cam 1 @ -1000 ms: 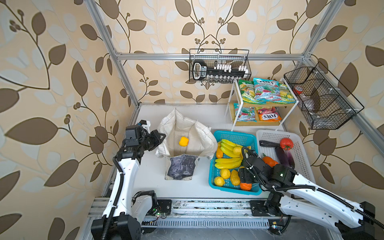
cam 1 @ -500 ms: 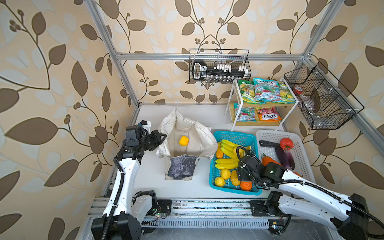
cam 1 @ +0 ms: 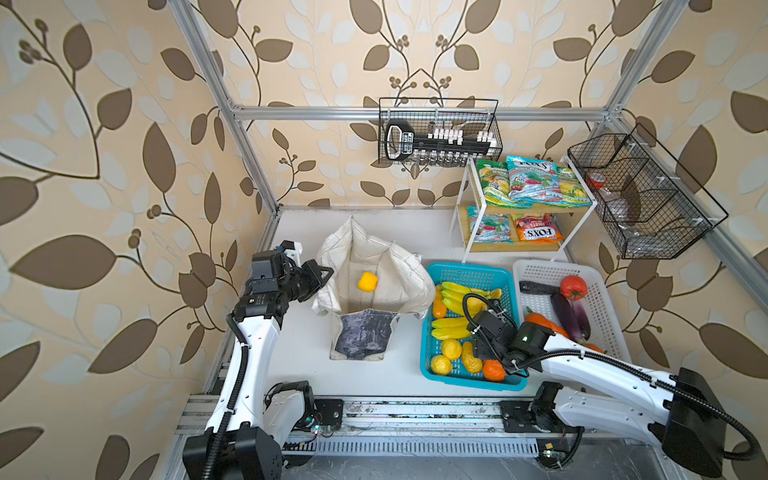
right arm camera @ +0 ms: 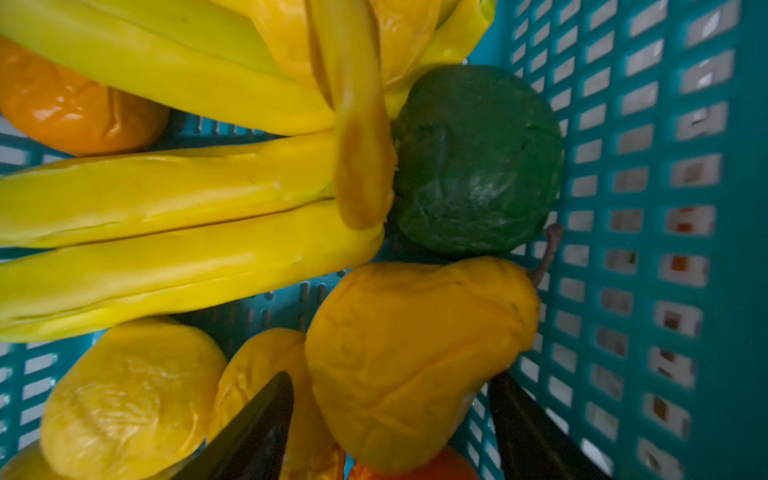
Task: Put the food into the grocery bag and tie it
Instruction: 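Lower the right gripper and grasp the yellow pear by its body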
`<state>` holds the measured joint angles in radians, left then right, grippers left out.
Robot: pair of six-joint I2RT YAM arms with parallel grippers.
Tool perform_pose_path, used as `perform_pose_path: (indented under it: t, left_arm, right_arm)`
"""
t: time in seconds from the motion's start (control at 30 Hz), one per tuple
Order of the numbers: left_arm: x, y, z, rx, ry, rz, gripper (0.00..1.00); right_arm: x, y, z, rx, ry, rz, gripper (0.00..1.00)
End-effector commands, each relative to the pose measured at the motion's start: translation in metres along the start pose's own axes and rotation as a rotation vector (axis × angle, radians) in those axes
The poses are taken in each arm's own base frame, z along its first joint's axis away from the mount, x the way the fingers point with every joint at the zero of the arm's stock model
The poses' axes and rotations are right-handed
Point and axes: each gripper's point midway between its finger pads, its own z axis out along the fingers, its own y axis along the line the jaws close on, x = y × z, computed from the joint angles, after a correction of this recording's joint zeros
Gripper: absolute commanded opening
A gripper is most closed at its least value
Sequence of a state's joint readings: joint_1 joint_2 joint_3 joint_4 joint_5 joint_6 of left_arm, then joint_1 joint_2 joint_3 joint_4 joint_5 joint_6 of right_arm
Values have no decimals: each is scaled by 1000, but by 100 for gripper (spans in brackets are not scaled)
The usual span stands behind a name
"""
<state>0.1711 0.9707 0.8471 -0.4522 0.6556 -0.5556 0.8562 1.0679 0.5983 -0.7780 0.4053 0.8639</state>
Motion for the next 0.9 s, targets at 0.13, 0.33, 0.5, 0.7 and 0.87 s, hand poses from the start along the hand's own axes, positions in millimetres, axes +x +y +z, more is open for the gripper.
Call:
perform_pose_path:
  t: [0.13,0.33,0.5,0.7,0.87]
  left_arm:
    - [7,-1,1,25,29,-16,0]
    - [7,0,4,32,37,-29,0]
    - [8,2,4,25,38,-32,0]
    - [7,2,2,23,27,-29,0]
    - [8,0,3,33,31,-24,0]
  right_arm:
    - [-13,2,-1,3,-108,9,71]
    - [-18,-5,0,-68,-146,84,67]
    - [-12,-7,3,-60,-129,99,71]
    - [-5,-10,14,-15,-104,82,70]
    - [-6,-13,21,17,-129,81,72]
